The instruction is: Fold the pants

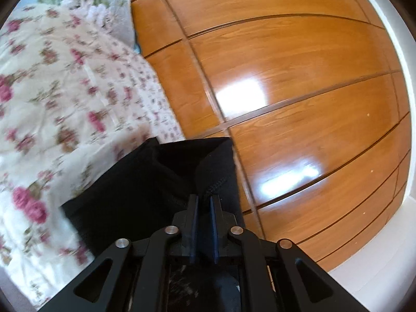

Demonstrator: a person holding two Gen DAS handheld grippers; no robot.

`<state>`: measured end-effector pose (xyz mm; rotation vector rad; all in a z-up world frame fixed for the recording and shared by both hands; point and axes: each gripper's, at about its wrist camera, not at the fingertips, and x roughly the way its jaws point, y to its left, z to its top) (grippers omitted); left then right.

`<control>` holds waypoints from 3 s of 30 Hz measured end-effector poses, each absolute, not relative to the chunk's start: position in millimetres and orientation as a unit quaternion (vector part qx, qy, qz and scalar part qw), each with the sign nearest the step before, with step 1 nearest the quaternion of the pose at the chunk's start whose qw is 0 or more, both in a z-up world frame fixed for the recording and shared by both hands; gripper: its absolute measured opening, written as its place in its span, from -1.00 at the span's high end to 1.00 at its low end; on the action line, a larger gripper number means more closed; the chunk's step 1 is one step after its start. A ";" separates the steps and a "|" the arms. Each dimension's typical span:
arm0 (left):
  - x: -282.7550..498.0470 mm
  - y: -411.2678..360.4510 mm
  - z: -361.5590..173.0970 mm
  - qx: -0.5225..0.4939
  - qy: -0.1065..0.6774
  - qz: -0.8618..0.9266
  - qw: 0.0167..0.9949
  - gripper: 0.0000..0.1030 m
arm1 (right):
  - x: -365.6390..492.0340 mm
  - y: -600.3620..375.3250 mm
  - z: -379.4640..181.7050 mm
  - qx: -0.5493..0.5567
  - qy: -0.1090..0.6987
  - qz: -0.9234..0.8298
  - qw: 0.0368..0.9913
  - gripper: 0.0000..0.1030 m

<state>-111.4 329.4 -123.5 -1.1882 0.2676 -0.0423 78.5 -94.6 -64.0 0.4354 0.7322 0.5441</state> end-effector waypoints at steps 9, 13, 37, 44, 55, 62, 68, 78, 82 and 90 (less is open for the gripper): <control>-131.6 327.6 -157.9 -0.628 0.142 -0.008 0.765 -0.05 | 75.9 -95.9 -122.2 0.203 0.402 0.244 0.859 0.79; -131.5 322.5 -153.4 -0.621 0.153 -0.019 0.769 -0.06 | 75.8 -103.4 -127.0 0.212 0.401 0.248 0.856 0.79; -141.1 342.9 -158.5 -0.523 0.245 0.090 0.812 0.83 | 38.7 -94.8 -119.6 0.176 0.416 0.302 0.840 0.83; -138.1 327.8 -142.2 -0.456 0.268 0.125 0.840 0.74 | 38.1 -87.6 -125.5 0.150 0.403 0.302 0.851 0.80; -145.0 287.1 -70.3 -0.322 0.204 0.191 0.904 0.58 | 19.9 -95.0 -109.6 0.108 0.375 0.292 0.873 0.38; -78.4 205.2 -68.9 -0.285 0.270 0.007 0.920 0.51 | 6.4 -139.5 -97.7 0.102 0.332 0.234 0.908 0.24; -28.0 111.3 -78.2 -0.227 0.329 -0.127 0.908 0.26 | 13.1 -192.4 -102.1 0.089 0.343 0.110 0.929 0.23; 11.2 16.4 -92.4 -0.085 0.361 -0.205 0.906 0.19 | 23.2 -208.8 -114.1 0.150 0.350 0.113 0.918 -0.04; 12.3 6.1 -105.0 -0.033 0.364 -0.192 0.911 0.32 | 24.2 -207.2 -114.7 0.152 0.347 0.106 0.919 -0.04; 10.9 17.4 -130.2 -0.055 0.357 -0.223 0.906 0.54 | 23.1 -195.6 -112.2 0.109 0.343 0.110 0.927 -0.20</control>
